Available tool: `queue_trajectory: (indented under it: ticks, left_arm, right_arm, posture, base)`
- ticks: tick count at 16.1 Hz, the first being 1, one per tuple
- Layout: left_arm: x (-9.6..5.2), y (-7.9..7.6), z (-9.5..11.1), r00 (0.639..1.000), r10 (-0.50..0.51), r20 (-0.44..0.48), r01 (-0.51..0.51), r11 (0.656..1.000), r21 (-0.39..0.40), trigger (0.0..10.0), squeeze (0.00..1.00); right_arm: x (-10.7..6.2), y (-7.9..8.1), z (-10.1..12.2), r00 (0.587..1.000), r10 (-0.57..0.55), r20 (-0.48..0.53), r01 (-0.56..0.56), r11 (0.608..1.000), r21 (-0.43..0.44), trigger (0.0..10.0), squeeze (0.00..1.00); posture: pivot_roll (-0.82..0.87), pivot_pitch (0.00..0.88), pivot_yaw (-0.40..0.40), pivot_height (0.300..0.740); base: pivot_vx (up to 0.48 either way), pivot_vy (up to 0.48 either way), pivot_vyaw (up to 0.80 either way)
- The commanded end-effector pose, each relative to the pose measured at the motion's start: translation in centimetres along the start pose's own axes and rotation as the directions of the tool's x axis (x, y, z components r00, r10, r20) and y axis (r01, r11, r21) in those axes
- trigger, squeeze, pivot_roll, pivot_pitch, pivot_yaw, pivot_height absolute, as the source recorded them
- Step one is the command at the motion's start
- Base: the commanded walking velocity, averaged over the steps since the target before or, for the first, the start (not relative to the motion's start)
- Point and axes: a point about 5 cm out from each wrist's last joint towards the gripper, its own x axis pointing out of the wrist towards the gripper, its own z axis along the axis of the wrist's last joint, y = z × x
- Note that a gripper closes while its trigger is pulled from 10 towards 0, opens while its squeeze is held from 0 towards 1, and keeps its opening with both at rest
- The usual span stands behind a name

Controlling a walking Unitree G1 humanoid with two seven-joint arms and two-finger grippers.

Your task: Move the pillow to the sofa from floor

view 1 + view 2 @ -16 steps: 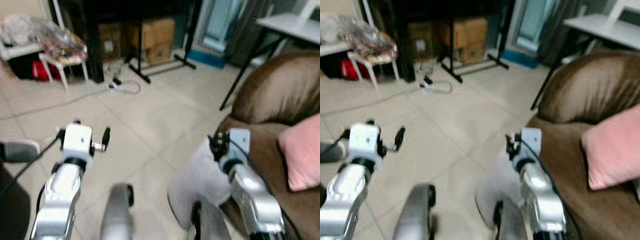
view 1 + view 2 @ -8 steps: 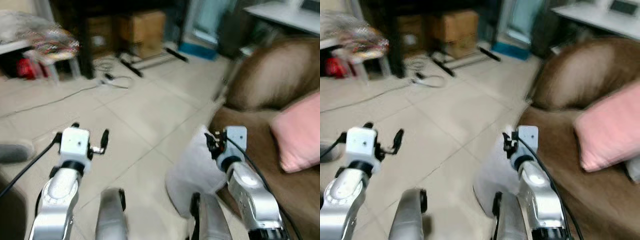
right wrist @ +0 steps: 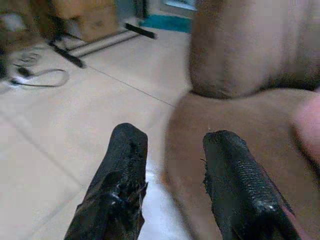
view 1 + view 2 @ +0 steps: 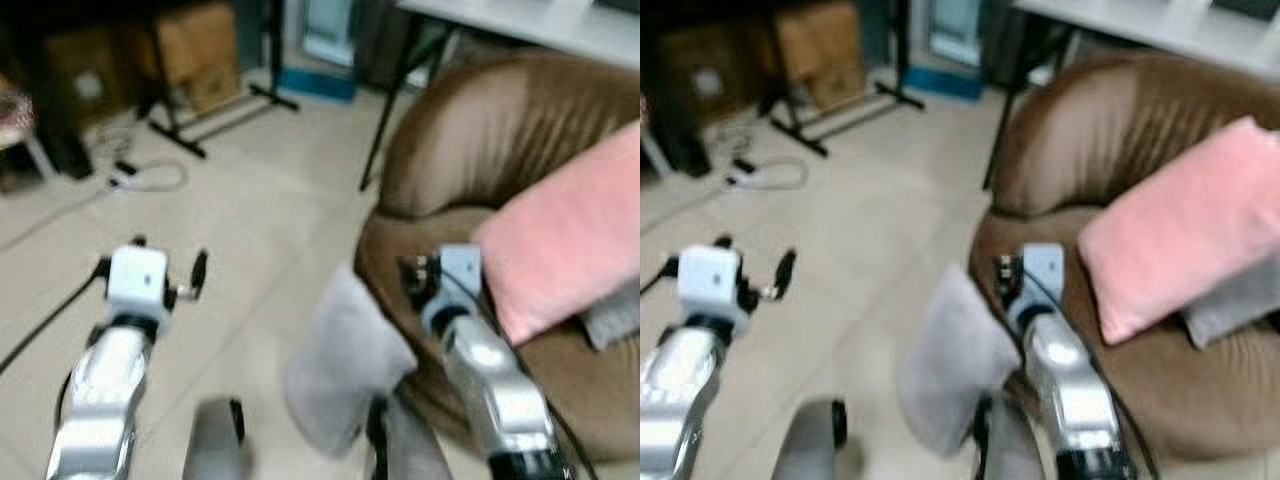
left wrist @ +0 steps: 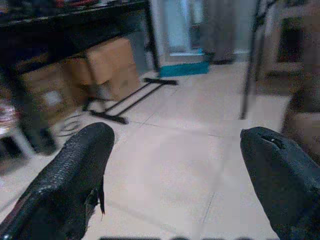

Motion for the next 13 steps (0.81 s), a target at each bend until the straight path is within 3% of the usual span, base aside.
queue_trajectory:
  ticks: [1,5,9,13]
  left_arm:
    - [0.0,-0.7,0.2,1.000,-0.029,0.008,0.029,1.000,0.009,10.0,0.00]
    - [-0.1,-0.7,0.0,1.000,-0.021,0.005,0.021,1.000,0.021,10.0,0.00]
    - [-0.1,-0.7,-0.1,1.000,-0.025,-0.002,0.025,0.999,0.034,10.0,0.00]
    - [0.3,-0.8,-0.1,0.999,-0.053,0.000,0.053,0.997,0.052,10.0,0.00]
  right_arm:
    - [-0.1,-0.8,-0.1,1.000,-0.024,-0.001,0.024,1.000,0.004,10.0,0.00]
    - [0.0,-0.5,-0.6,0.998,0.048,-0.030,-0.048,0.999,0.015,10.0,0.00]
    - [0.2,-0.7,-1.1,0.996,0.079,-0.037,-0.077,0.996,0.037,10.0,0.00]
    - [1.0,-0.7,-1.5,0.990,0.129,-0.055,-0.129,0.992,0.006,10.0,0.00]
  posture:
    - [0.04,0.000,-0.077,0.556]
    - [0.04,0.000,-0.078,0.556]
    - [0.03,0.000,-0.068,0.511]
    - [0.04,0.000,-0.065,0.471]
  base:
    - [0.000,0.000,0.00]
    - [0.000,0.000,0.00]
    - [0.000,0.000,0.00]
    - [0.000,0.000,0.00]
